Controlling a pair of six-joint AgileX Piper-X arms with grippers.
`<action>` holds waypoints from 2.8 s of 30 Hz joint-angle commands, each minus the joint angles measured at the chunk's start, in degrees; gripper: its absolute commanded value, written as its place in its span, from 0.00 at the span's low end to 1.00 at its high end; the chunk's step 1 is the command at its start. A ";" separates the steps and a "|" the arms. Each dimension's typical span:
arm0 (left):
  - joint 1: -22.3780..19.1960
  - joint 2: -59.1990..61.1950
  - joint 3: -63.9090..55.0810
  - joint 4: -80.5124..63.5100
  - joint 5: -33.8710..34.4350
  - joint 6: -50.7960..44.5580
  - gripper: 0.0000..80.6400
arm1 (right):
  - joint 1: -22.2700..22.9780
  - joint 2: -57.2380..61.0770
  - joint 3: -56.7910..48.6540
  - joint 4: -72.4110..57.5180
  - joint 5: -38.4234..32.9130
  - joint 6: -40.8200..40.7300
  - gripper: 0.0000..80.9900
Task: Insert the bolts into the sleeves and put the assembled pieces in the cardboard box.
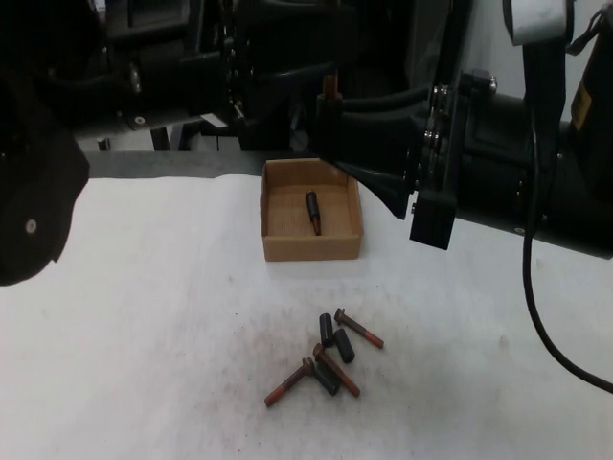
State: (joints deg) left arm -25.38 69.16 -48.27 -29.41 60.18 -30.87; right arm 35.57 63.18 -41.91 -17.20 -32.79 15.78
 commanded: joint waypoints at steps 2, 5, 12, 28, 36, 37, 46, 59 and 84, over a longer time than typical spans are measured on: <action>1.16 -0.07 -0.21 1.05 -0.17 1.41 0.41 | -0.17 -0.49 -0.68 -1.01 0.69 0.13 0.01; 2.74 -0.07 -0.21 4.70 -0.38 2.97 0.41 | -0.17 -0.61 -0.68 -1.01 0.69 0.13 0.01; 3.55 -0.07 -0.21 7.90 -0.52 5.32 0.41 | -0.17 -0.62 -0.68 -1.01 0.71 0.13 0.01; 5.60 -0.07 -0.42 -7.61 -4.09 -1.31 0.41 | -0.17 -0.61 -0.89 -1.01 1.07 0.13 0.01; 9.91 -0.54 -0.42 -6.44 -14.67 -1.21 0.41 | -2.17 2.33 -7.01 12.73 9.99 0.02 0.01; 10.68 -0.54 -0.42 -4.59 -16.56 -0.87 0.41 | -2.88 3.79 -8.69 16.00 9.99 -0.26 0.01; 13.96 -5.83 -0.42 34.27 -23.94 15.09 0.00 | -7.13 23.87 -28.51 34.41 11.99 -1.24 0.01; 13.82 -12.49 -0.27 72.71 -42.16 34.37 0.00 | -8.21 55.78 -63.86 53.08 26.87 -5.50 0.01; 13.82 -12.49 -0.27 71.12 -42.16 34.37 0.00 | -12.82 66.80 -71.00 60.42 25.42 -9.60 0.01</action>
State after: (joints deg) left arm -11.54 57.20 -48.27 42.81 18.29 3.38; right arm 22.83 129.10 -112.31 43.34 -3.54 6.57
